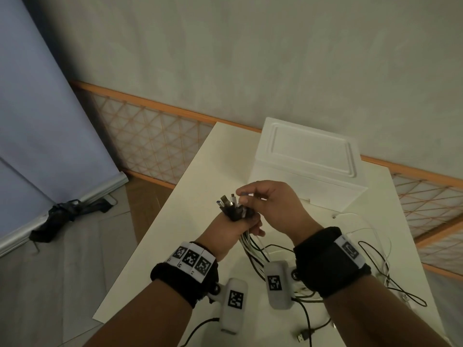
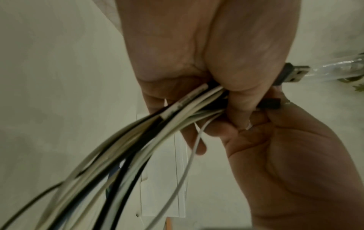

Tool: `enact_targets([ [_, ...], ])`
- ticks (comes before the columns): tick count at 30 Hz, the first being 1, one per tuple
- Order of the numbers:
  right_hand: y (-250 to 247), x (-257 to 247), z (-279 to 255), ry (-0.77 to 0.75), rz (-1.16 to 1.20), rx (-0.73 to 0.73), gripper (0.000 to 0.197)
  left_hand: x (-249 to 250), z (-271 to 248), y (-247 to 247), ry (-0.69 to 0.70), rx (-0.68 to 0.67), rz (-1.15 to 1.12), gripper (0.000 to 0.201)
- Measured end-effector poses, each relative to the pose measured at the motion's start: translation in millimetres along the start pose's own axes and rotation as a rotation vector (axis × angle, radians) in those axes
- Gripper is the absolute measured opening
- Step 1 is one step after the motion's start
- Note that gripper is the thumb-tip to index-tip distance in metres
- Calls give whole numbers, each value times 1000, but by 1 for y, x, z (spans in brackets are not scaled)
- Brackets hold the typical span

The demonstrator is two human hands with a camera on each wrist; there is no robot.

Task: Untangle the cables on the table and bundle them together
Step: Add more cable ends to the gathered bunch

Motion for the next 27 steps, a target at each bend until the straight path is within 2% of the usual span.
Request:
enact_targets([
  [2, 5, 2, -2, 2, -56, -126, 12, -3, 0, 0, -6, 23, 6, 9],
  [4, 5, 1, -1, -91, -245, -210, 18, -10, 0, -2, -35, 68, 28, 10],
  [6, -1, -4, 0, -214, -370, -169, 25, -12, 0, -5, -29, 124, 109, 12],
  [8, -4, -7, -2, -258, -430, -135, 39, -11, 1, -6, -25, 180, 200, 20],
  [12, 0, -25, -6, -372, -694, -256, 47, -15, 3, -5, -52, 216, 311, 33],
  [13, 1, -27, -6, -366, -728, -308, 46, -16, 4, -6, -64, 218, 331, 35],
  [16, 8, -22, -3, -212, -732, -470, 43, -20, 8, -7, -141, 241, 323, 35],
  [18, 14, -20, 0, -166, -796, -517, 37, -18, 7, -6, -187, 237, 358, 35],
  [20, 18, -18, 4, -118, -833, -532, 29, -16, 4, -7, -164, 221, 366, 34],
  [23, 19, -14, 4, -69, -818, -595, 28, -13, -6, -5, -109, 175, 356, 31],
  [27, 15, -13, 2, -80, -659, -570, 20, -15, -11, -7, -54, 99, 205, 21],
])
Point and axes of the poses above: each hand's wrist, its own z-axis towards the middle knuckle, its own y-axis out of the palm, x = y × z, the point moved 6 cm from there along z, towards the middle knuckle, and after that the axes turned 14 degrees about -y, right-handed, at the moved point
